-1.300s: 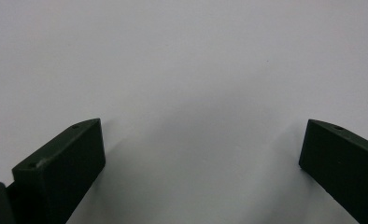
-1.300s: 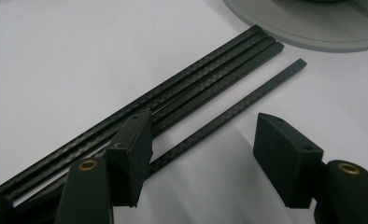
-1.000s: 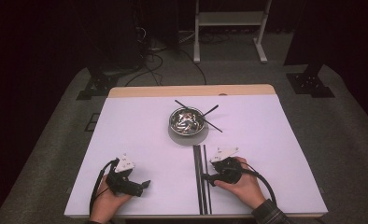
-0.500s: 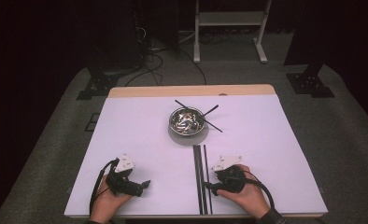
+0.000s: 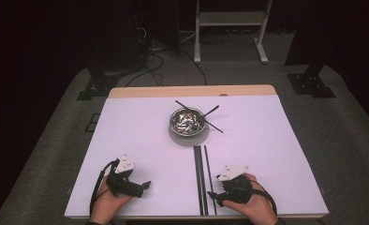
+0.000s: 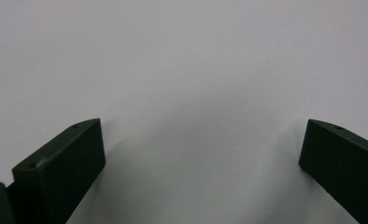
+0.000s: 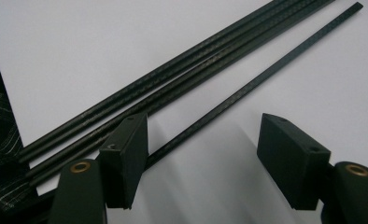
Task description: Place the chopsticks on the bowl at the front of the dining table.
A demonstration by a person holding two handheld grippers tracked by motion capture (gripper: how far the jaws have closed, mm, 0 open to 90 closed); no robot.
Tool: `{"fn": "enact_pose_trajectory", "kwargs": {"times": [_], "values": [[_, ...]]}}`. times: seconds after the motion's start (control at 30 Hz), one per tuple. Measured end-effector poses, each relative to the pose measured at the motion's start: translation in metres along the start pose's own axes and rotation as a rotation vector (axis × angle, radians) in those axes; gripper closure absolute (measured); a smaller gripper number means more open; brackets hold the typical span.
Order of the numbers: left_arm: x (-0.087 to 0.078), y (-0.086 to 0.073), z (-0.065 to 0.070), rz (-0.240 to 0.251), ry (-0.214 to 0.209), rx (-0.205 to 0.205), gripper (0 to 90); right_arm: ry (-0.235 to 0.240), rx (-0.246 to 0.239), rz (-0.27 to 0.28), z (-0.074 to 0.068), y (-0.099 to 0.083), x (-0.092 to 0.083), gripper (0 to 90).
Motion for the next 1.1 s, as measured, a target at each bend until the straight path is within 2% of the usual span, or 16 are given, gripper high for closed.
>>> {"fn": "enact_pose_trajectory", "kwargs": {"times": [0.53,1.1], "values": [[0.0,0.0,0.0,0.0,0.0,0.0,0.0,-0.027,0.01,-0.008,0.008,-0.009,-0.008,31.4],[0.0,0.0,0.0,0.001,0.0,-0.001,0.0,-0.06,0.041,-0.018,0.027,-0.016,-0.014,30.0]]}}
Point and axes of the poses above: each handheld gripper's, and its own axes: x roughly forward along the jaws, y roughly out of its top, z roughly to its right, the point moved 2 cm from there along x, roughly forward along the jaws, and after that the axes turned 4 degrees about -y, right-handed, at the moved point
